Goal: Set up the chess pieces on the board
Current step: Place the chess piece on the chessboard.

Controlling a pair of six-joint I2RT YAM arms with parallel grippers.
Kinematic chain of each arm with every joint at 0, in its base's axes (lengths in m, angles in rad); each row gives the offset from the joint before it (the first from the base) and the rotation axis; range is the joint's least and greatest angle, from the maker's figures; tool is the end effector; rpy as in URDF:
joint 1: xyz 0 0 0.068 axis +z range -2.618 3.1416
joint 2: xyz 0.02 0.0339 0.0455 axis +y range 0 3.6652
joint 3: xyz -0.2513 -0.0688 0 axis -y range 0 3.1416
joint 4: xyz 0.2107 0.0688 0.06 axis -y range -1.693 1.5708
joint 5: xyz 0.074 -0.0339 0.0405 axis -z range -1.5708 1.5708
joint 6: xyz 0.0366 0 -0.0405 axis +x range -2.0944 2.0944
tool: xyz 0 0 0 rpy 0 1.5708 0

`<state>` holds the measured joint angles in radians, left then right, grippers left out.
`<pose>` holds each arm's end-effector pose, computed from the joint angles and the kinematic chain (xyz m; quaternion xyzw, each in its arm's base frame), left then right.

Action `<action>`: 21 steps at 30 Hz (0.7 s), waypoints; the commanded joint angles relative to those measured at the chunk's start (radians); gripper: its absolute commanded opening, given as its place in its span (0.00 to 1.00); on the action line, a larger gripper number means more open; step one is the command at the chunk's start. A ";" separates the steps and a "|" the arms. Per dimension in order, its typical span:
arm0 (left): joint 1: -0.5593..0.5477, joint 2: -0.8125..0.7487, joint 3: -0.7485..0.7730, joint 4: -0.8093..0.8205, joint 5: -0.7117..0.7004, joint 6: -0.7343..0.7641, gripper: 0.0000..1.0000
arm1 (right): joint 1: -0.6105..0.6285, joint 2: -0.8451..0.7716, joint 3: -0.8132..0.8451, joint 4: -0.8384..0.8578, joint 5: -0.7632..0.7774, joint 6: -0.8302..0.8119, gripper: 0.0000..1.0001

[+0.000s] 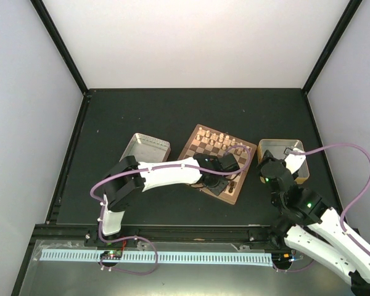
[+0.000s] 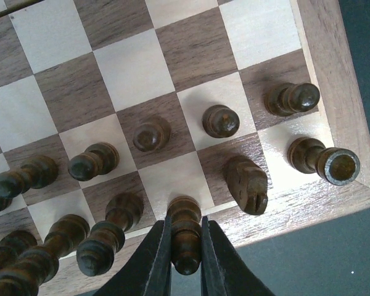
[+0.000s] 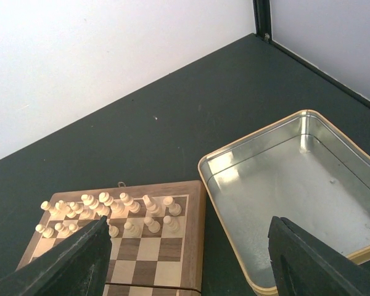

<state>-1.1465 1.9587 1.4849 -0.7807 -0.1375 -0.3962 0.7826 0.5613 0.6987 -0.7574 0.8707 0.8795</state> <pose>0.1545 -0.3299 0.1986 0.3509 0.9206 -0.0609 0.1599 0.0816 0.0416 0.2789 0.2318 0.7959 0.0538 0.5567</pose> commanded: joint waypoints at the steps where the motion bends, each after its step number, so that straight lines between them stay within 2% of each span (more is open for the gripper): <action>1: 0.011 0.032 0.037 0.021 0.007 0.019 0.11 | -0.006 -0.008 -0.008 -0.001 0.026 0.028 0.71; 11: 0.022 0.043 0.049 0.028 0.012 0.018 0.13 | -0.005 -0.019 -0.015 0.009 0.015 0.018 0.71; 21: 0.024 -0.018 0.067 0.000 0.032 0.013 0.38 | -0.006 -0.029 -0.008 0.016 0.005 0.016 0.71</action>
<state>-1.1267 1.9785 1.5051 -0.7704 -0.1272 -0.3923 0.7826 0.5480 0.6914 -0.7559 0.8608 0.8806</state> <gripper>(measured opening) 0.357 0.710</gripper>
